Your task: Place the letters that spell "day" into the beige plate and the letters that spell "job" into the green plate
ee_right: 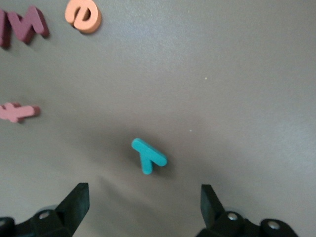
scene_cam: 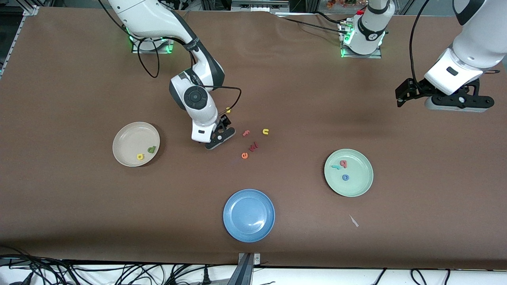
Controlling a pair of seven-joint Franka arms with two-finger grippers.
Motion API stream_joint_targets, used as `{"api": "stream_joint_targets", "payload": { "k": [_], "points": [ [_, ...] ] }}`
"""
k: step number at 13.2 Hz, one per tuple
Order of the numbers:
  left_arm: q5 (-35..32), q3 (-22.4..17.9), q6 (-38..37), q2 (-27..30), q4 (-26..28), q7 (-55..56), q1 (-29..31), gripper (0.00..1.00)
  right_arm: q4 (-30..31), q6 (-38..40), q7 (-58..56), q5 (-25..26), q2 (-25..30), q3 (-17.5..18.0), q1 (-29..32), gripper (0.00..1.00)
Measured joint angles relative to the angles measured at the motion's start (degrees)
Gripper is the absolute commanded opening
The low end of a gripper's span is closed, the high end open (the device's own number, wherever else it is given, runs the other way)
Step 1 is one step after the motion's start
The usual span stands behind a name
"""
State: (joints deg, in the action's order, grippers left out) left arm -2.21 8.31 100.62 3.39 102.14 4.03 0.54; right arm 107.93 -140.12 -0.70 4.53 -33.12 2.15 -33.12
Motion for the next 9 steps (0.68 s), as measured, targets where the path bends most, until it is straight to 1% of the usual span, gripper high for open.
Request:
{"api": "stream_joint_targets", "payload": {
  "k": [2, 7, 9],
  "points": [
    [0.0, 0.2, 0.0, -0.3, -0.7, 0.0, 0.0, 1.00, -0.8, -0.2, -2.7, 2.1, -0.9, -0.1, 0.0, 1.00],
    [0.0, 0.2, -0.2, -2.0, -5.0, 0.0, -0.2, 1.00, -2.7, -1.1, -11.0, 2.5, -2.5, -0.1, -0.1, 0.99],
    [0.0, 0.0, -0.4, -2.5, -5.4, 0.0, 0.3, 1.00, -2.7, -1.3, -14.4, 2.6, -2.6, 0.0, -0.3, 0.96]
  ]
}}
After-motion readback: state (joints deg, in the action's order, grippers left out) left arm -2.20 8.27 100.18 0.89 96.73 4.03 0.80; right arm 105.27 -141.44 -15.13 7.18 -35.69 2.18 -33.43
